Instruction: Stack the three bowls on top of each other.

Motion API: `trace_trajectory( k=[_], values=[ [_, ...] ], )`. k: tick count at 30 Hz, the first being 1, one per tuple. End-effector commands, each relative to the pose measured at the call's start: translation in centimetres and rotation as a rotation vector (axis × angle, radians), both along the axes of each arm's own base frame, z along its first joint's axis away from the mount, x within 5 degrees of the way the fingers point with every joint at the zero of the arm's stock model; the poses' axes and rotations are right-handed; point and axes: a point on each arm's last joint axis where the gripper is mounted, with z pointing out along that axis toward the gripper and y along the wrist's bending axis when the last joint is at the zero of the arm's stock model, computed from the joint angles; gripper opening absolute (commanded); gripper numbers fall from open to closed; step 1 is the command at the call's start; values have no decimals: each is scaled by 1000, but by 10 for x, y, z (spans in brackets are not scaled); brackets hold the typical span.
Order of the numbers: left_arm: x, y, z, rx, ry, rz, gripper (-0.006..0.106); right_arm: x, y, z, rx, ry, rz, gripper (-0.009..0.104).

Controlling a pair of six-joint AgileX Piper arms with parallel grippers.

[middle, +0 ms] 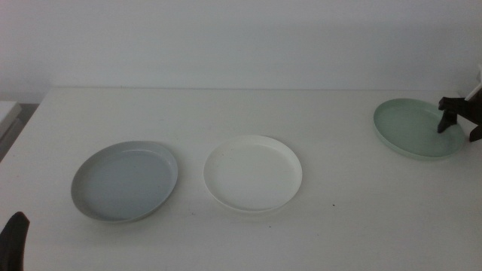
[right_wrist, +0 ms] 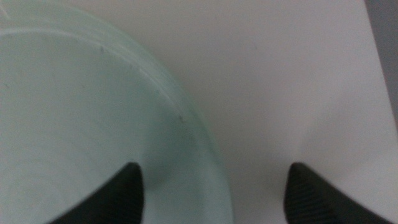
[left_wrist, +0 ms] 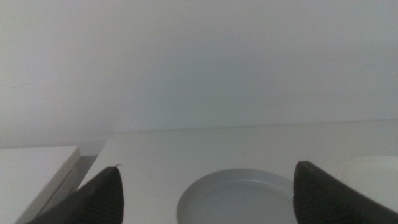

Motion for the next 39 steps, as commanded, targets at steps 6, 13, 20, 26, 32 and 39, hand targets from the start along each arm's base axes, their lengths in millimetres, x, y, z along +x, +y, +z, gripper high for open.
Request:
trace_trajectory(
  k=[6,13,20,26,32,39],
  values=[
    [0,0,1,-6,-9,-1,94,2,-2,-11,-7,-2,13,0],
    [0,0,1,-6,-9,-1,94,-5,0,49,-28,-97,20,-2],
    [0,0,1,-6,-9,-1,94,-44,78,117,123,-322,146,-2],
    [0,0,1,-6,-9,-1,94,-81,179,145,151,-382,313,-2],
    [0,0,1,-6,-9,-1,94,-93,261,126,175,-293,449,-2],
    [0,0,1,-6,-9,-1,94,-93,295,81,165,-173,498,-2]
  ],
)
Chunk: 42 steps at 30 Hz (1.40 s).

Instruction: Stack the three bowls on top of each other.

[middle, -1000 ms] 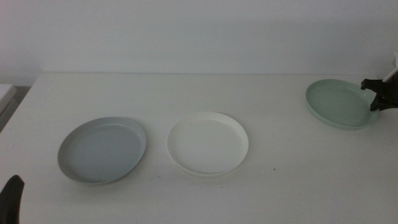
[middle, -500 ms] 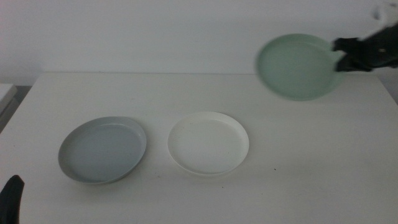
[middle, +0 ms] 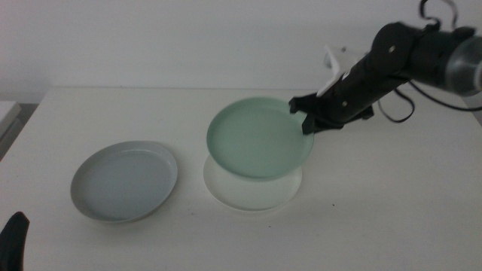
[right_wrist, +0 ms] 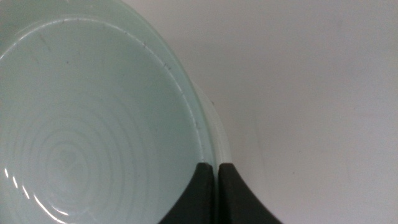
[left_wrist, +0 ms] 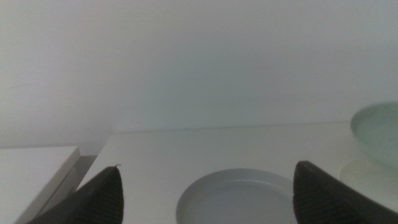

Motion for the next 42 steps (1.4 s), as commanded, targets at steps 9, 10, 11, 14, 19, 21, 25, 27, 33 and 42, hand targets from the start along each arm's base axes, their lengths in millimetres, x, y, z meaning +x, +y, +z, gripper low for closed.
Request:
trace_trajectory(
  k=[9,10,11,14,19,21,25,27,33,42],
  values=[
    [0,0,1,-6,-9,-1,94,4,9,-40,-27,78,15,-2],
    [0,0,1,-6,-9,-1,94,5,9,-42,-28,81,15,-2],
    [0,0,1,-6,-9,-1,94,5,10,-44,-27,84,14,-1],
    [0,0,1,-6,-9,-1,94,7,10,-44,-21,71,7,9],
    [0,0,1,-6,-9,-1,94,10,12,-36,-9,50,7,52],
    [0,0,1,-6,-9,-1,94,10,8,-24,-22,51,27,69],
    [0,0,1,-6,-9,-1,94,-1,-13,30,-38,-6,118,88],
    [0,0,1,-6,-9,-1,94,-13,-29,65,-34,-63,133,90],
    [0,0,1,-6,-9,-1,94,-94,-63,151,-20,-367,256,90],
    [0,0,1,-6,-9,-1,94,-251,-87,182,88,-751,375,90]
  ],
)
